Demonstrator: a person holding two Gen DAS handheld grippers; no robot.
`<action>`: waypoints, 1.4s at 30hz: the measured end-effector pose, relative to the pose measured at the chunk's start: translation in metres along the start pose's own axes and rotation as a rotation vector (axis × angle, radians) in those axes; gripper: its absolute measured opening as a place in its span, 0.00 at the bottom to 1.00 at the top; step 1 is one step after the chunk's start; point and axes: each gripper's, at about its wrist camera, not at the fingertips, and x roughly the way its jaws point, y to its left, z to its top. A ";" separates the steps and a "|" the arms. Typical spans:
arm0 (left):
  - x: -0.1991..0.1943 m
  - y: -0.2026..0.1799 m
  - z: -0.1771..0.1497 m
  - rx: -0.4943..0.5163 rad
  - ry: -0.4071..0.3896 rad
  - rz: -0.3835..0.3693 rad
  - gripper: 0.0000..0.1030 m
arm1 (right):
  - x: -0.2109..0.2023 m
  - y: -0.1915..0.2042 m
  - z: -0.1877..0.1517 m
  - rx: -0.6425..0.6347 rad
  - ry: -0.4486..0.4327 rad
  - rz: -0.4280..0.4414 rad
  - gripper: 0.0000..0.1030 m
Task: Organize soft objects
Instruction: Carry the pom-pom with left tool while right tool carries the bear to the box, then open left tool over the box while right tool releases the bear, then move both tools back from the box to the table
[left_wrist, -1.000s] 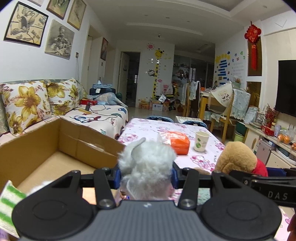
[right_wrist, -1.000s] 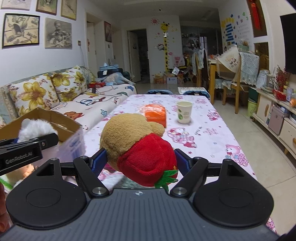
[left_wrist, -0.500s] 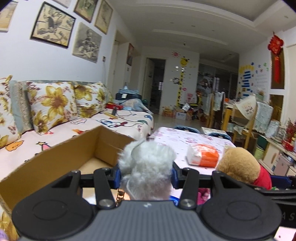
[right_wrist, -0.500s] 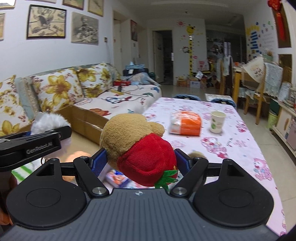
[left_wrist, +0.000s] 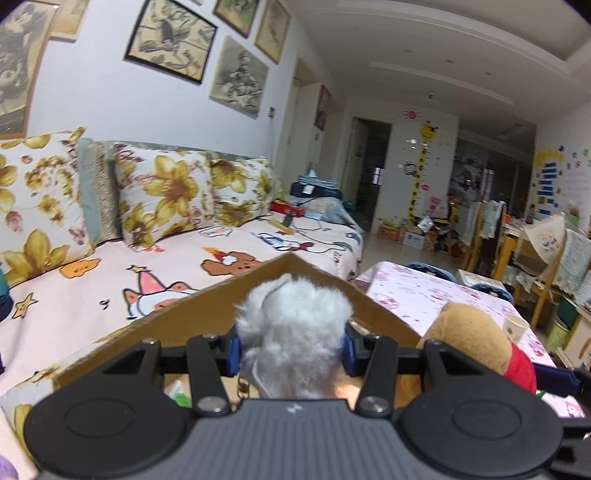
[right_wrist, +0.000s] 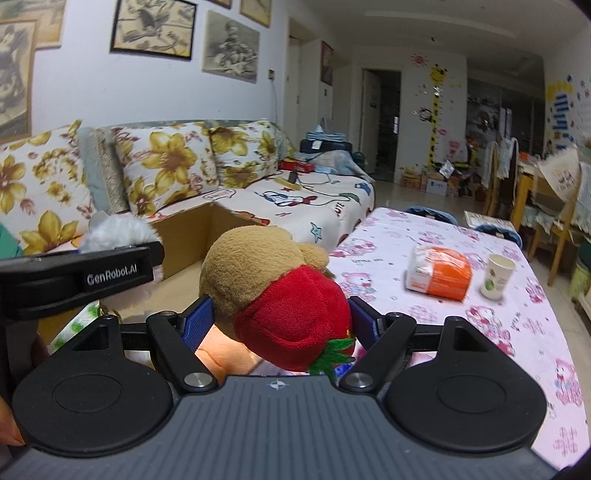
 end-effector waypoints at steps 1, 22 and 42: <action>0.001 0.003 0.000 -0.004 0.000 0.011 0.47 | 0.003 0.002 0.001 -0.004 0.002 0.005 0.95; 0.009 0.029 0.007 -0.072 0.017 0.121 0.65 | 0.036 0.037 0.008 -0.143 0.009 0.079 1.00; 0.007 0.004 0.006 0.004 0.002 0.050 0.93 | -0.034 -0.017 -0.006 0.031 -0.026 -0.010 1.00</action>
